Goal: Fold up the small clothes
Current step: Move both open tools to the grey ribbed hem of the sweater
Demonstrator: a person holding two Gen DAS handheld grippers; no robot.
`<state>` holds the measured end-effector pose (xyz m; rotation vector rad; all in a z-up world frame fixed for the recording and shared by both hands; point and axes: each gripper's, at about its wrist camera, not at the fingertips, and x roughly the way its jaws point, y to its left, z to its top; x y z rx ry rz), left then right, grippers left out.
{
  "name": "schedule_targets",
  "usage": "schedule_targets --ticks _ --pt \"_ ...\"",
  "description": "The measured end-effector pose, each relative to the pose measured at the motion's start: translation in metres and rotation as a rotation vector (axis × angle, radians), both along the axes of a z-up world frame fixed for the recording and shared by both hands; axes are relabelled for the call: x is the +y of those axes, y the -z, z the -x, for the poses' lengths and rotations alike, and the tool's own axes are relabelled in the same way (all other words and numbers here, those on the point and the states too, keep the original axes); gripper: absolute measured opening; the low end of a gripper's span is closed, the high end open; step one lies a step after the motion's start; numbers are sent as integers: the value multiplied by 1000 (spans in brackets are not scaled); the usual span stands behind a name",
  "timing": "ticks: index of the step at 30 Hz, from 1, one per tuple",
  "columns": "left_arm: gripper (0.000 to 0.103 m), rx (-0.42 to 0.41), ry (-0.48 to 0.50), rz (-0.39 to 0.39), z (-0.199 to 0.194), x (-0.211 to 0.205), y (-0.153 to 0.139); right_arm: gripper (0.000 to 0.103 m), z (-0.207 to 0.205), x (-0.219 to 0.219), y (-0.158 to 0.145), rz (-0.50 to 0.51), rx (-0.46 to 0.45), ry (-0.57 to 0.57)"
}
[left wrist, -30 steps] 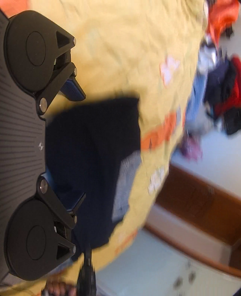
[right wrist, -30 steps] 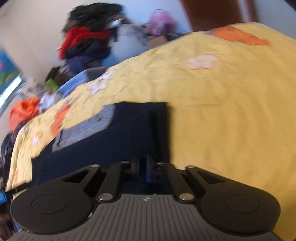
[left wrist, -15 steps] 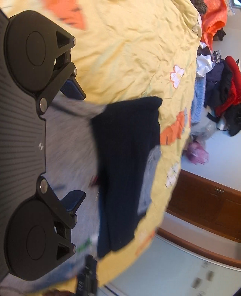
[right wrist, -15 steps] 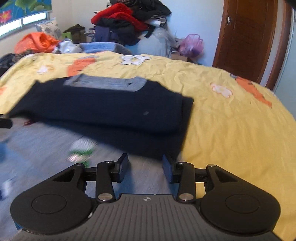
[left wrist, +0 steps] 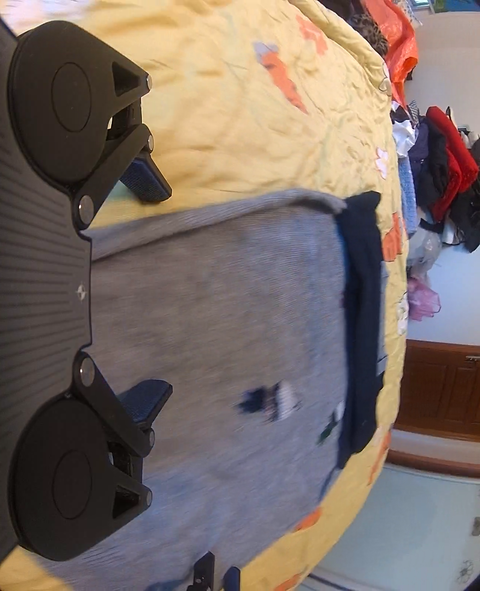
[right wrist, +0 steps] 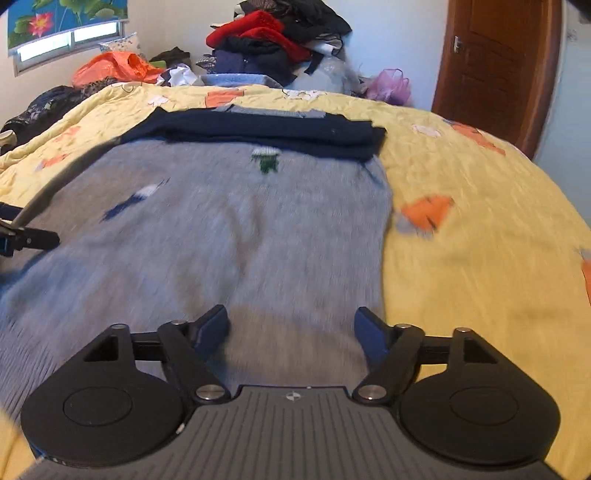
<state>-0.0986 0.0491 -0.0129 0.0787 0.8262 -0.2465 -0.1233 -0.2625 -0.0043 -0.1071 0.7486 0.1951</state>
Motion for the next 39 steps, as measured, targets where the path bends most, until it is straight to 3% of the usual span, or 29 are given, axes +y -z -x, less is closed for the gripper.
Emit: schedule_targets --ticks 7,9,11,14,16,18,21,24,26,27,29,32,34,36,37,39 --pt "103 37 -14 -17 53 25 -7 87 57 -7 0 -2 21 -13" --pt "103 6 -70 94 60 37 -25 84 59 -9 -6 3 22 -8" --pt "103 -38 -51 219 61 38 -45 84 59 -11 -14 -24 -27 9" --pt "103 -32 -7 273 50 12 -47 84 45 -12 -12 -58 -16 55" --pt "103 4 10 257 45 -9 -30 82 44 -11 -5 -80 -19 59" --pt "103 45 21 209 49 -24 -9 82 49 -6 3 -29 -3 46" --pt "103 -48 94 -5 79 -41 5 85 68 -10 6 23 -41 24" --pt "103 -36 108 -7 98 -25 4 83 70 -28 0 -23 21 71" --pt "103 -13 106 -10 103 -17 -6 77 78 -28 -8 -49 -15 63" --pt "103 -4 87 18 102 -12 -11 76 81 -24 -12 -63 -37 43" --pt "103 -12 85 167 104 -4 -23 76 83 -11 -16 -105 -85 -31" --pt "103 -28 183 273 94 -17 -22 74 72 16 -12 -131 -98 -119" --pt "103 55 175 200 80 -32 -3 68 62 29 1 -100 -29 -167" --pt "103 -16 249 106 93 -37 3 66 69 32 6 -19 -50 -221" --pt "103 -22 286 34 100 -41 5 68 70 24 4 -20 -36 -213" --pt "103 -7 307 -15 111 -37 4 86 70 1 3 -21 -6 -146"
